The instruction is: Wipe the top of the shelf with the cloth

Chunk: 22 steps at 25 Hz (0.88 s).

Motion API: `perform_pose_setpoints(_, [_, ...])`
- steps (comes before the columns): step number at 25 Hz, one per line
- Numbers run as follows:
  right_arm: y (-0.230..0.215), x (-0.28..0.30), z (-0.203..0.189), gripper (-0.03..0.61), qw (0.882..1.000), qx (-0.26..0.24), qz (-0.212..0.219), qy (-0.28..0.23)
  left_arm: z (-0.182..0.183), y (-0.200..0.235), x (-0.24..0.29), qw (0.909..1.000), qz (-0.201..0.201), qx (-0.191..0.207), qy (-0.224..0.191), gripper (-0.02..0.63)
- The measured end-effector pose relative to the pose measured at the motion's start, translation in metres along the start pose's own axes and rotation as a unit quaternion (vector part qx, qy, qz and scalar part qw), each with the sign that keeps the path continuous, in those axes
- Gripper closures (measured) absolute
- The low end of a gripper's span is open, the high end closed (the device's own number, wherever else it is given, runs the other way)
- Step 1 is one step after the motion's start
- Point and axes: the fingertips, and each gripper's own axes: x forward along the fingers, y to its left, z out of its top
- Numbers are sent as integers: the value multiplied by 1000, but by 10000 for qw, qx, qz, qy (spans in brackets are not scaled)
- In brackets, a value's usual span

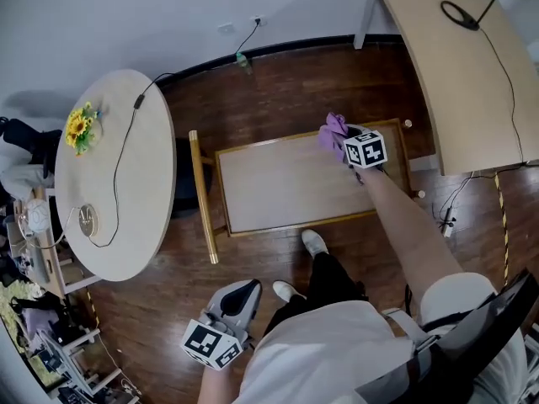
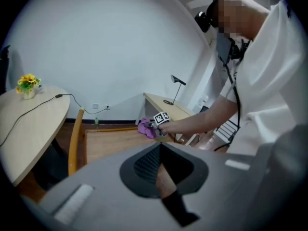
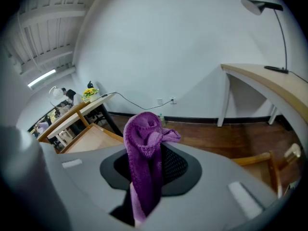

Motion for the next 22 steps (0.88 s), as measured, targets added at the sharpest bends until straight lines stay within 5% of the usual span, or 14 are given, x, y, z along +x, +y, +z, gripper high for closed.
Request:
perform_pose_setpoints(8, [-127, -85, -27, 483, 9925, 238, -1190, 120, 0, -12, 15, 9994, -313, 85, 98, 597])
perform_pose_setpoints(13, [-166, -117, -31, 483, 9861, 159, -1634, 240, 3, -15, 19, 9992, -373, 90, 77, 597])
perform_pose_setpoints(17, [-149, -119, -22, 483, 9880, 154, -1537, 81, 4, -17, 17, 9993, -354, 87, 34, 597])
perform_pose_setpoints(22, [-38, -89, 0, 483, 9974, -23, -653, -317, 2, -6, 2, 9996, -257, 24, -120, 597])
